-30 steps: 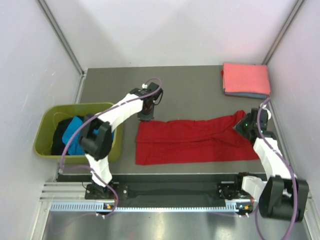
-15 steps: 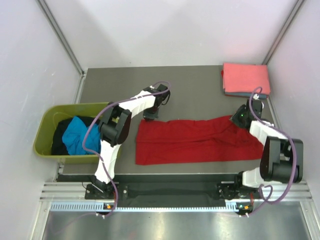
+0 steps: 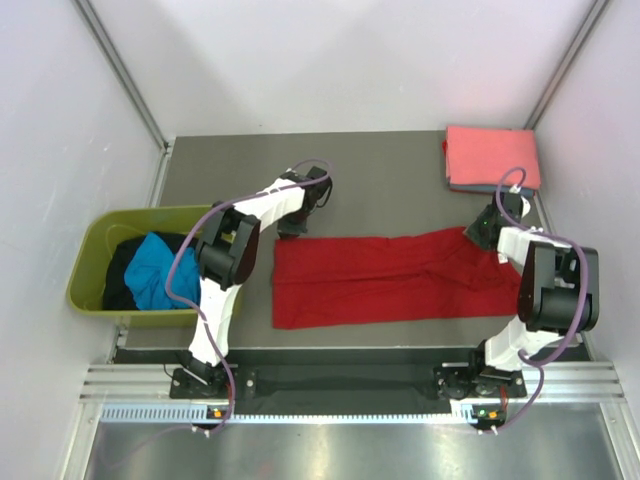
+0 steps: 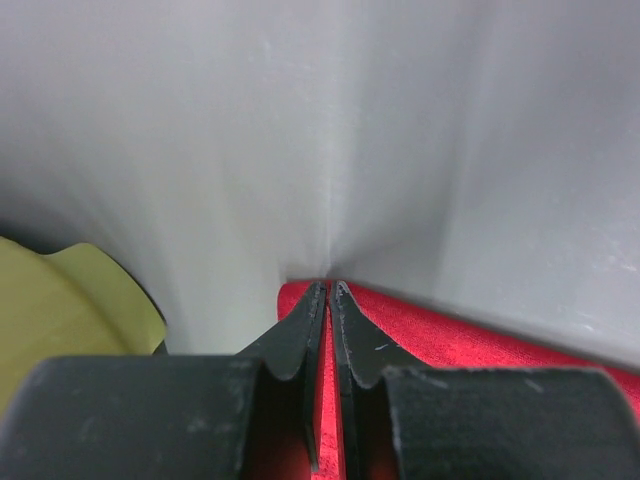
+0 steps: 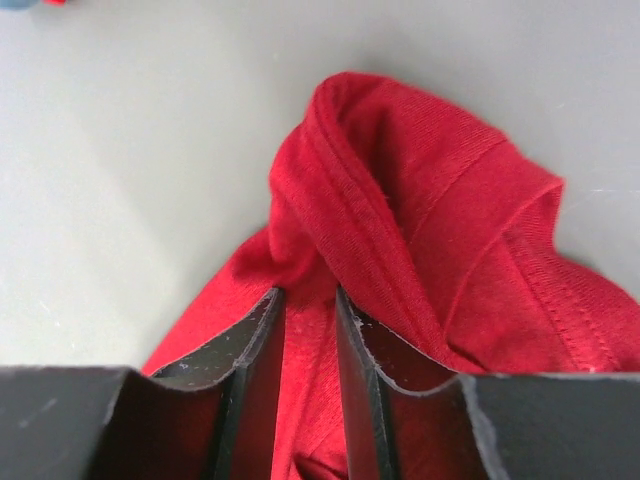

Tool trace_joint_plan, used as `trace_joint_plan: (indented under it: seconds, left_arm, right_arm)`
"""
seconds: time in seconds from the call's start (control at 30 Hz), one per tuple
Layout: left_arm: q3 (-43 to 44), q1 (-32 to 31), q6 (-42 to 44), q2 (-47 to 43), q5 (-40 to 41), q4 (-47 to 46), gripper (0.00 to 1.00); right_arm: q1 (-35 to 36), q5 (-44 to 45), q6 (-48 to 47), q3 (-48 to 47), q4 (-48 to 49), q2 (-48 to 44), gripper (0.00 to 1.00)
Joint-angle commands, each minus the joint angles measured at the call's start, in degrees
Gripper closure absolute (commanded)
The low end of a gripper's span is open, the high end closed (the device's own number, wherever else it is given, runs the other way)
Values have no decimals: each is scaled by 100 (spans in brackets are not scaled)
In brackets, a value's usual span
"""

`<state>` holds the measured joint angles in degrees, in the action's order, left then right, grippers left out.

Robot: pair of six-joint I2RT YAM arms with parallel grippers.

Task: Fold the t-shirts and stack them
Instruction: Fold the tshirt

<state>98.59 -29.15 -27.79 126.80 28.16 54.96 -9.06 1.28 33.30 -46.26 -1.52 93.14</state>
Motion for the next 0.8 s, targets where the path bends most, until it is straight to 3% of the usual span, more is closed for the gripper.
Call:
trace_joint_plan:
  seconds: [0.0, 0.47, 0.77]
  left_arm:
    - [-51, 234, -139, 371, 198, 138, 90]
    - [714, 375, -68, 697, 119, 436, 89]
    - [978, 348, 98, 215, -161, 612, 87]
  right_arm:
    - [-96, 303, 98, -190, 240, 90, 72]
    - [-96, 558, 265, -550, 179, 283, 76]
    - [-105, 883, 46, -954, -937, -445, 68]
